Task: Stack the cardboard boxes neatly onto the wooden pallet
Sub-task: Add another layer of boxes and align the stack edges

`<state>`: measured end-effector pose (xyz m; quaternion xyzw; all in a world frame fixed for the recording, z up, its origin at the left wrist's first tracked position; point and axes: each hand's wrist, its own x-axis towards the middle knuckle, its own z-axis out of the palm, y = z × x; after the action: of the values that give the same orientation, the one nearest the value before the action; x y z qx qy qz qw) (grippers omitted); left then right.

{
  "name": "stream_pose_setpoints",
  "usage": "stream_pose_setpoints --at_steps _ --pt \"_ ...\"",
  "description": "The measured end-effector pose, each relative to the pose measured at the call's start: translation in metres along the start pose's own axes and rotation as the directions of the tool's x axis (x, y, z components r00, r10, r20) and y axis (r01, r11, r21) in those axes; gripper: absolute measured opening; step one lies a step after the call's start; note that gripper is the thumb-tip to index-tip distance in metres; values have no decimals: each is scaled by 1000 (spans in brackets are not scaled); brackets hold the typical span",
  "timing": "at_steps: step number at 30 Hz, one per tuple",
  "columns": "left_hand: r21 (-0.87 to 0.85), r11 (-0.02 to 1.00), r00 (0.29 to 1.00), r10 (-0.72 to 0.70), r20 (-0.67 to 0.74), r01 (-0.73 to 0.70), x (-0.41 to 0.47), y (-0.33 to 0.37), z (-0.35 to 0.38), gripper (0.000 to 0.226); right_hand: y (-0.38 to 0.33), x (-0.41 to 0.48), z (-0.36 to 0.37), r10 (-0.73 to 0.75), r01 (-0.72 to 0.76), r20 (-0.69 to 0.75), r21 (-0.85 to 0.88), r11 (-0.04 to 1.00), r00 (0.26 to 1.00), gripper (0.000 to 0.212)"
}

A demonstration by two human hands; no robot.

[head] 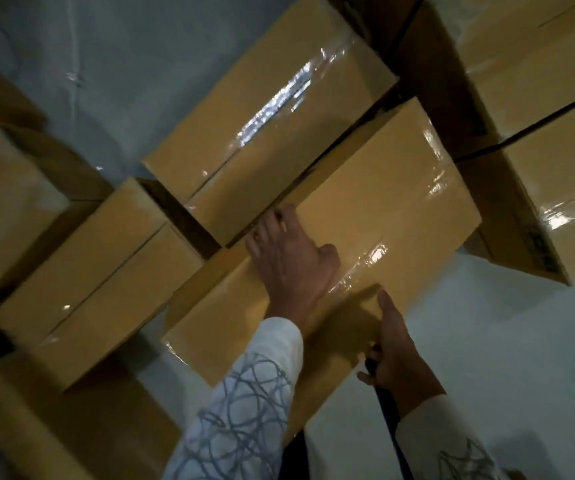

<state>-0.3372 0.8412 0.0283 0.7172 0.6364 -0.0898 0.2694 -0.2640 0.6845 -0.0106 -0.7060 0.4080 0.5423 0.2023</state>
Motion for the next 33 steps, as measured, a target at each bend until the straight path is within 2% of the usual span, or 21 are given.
stream_pose_setpoints --at_steps 5,9,13,17,21,24,28,33 --pt "98 995 998 10 -66 -3 -78 43 -129 74 46 -149 -39 -38 48 130 -76 996 991 88" --pt "129 983 980 147 -132 -130 -135 65 -221 70 87 -239 -61 -65 77 214 -51 996 975 87" --pt "130 956 943 284 -171 -264 -186 73 -299 65 127 -318 -78 -122 102 273 86 991 954 87" --pt "56 954 946 300 -122 -296 -218 60 -342 71 161 -376 -81 -156 112 287 166 980 945 88" --pt "31 941 928 337 -161 -336 -240 48 -378 72 176 -424 -81 -198 144 318 185 972 927 74" --pt "30 939 921 341 -190 -341 -249 43 -400 70 185 -448 -82 -215 161 349 177 971 912 73" --pt "21 928 900 366 -238 -372 -252 41 -418 67 186 -462 -80 -299 247 349 187 951 888 79" --pt "16 914 886 396 -241 -405 -248 47 -433 72 172 -475 -80 -347 284 339 221 933 875 66"
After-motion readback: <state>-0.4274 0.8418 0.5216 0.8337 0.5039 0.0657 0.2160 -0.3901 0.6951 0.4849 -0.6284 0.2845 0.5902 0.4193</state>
